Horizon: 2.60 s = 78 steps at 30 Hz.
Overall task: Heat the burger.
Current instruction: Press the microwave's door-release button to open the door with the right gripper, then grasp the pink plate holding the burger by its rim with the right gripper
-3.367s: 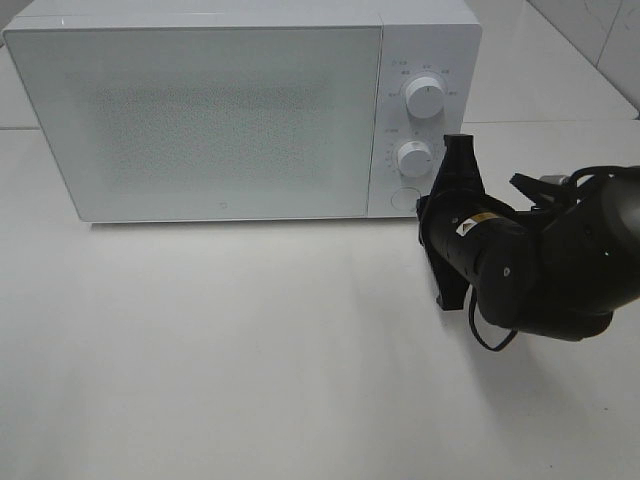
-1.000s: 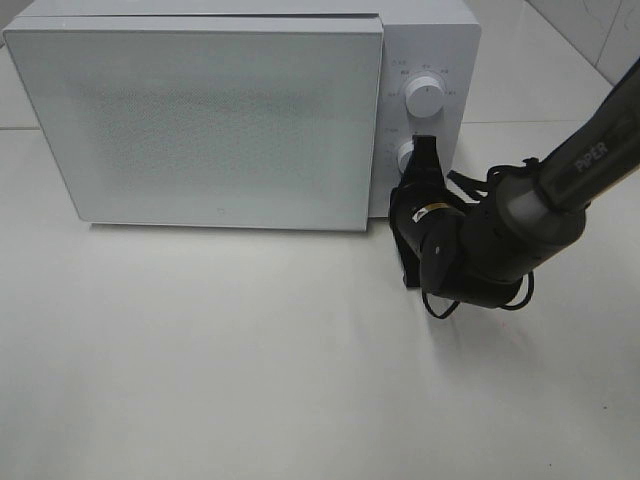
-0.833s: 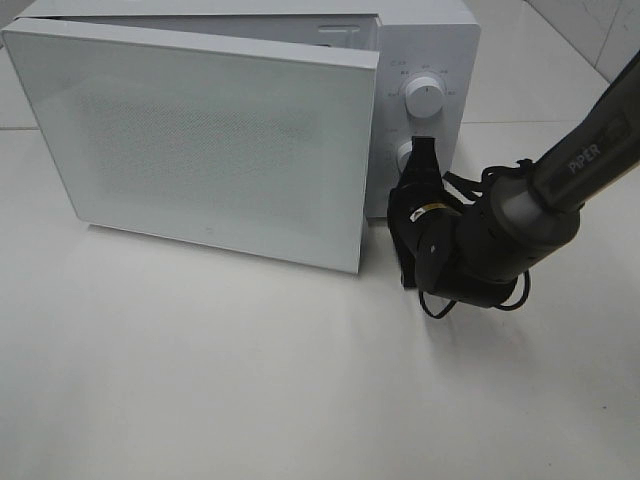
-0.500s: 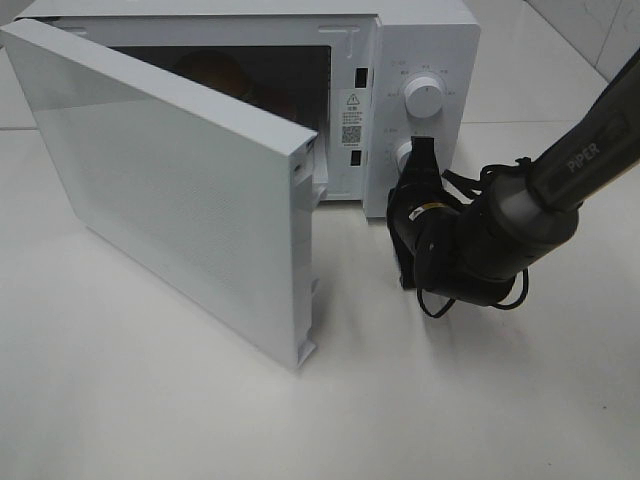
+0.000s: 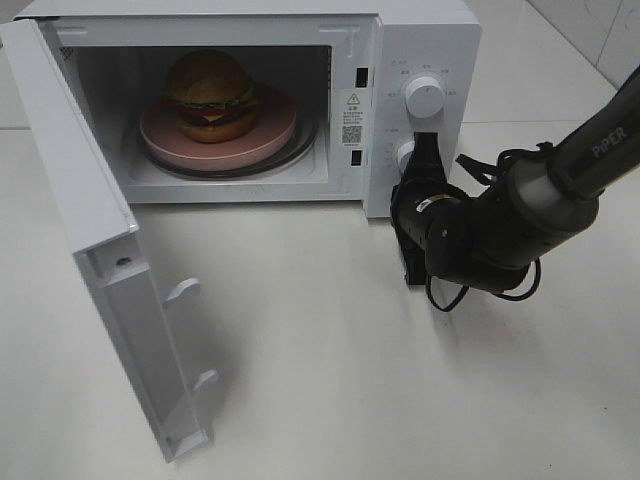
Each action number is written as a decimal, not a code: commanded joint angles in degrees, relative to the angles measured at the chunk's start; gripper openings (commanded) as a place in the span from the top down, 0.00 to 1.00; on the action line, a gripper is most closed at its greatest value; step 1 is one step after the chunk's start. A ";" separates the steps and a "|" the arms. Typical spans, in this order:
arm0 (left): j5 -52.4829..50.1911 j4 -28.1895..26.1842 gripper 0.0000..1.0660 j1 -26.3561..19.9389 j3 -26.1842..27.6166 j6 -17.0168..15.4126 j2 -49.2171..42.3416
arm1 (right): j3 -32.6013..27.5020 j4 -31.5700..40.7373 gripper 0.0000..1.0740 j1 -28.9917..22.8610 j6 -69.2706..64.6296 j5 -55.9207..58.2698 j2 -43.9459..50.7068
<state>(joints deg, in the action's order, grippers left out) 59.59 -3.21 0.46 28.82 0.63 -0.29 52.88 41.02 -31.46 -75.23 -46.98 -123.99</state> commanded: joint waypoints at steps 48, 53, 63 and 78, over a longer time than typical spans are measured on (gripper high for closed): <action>-0.29 -0.40 0.08 -0.17 -0.17 0.06 -1.09 | 7.33 -42.80 0.97 1.60 56.49 79.18 25.15; -0.29 -0.40 0.08 -0.17 -0.17 0.06 -1.09 | 10.94 -39.30 0.96 1.60 76.26 87.09 25.15; -0.29 -0.40 0.08 -0.17 -0.17 0.06 -1.09 | 12.15 -39.02 0.93 1.60 125.65 93.39 25.15; -0.29 -0.40 0.08 -0.17 -0.17 0.06 -1.09 | 12.15 -47.67 0.62 -0.06 145.36 85.54 25.15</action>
<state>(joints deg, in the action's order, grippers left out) 59.59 -3.21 0.46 28.82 0.63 -0.29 64.63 -5.61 -31.17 69.21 39.19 -99.29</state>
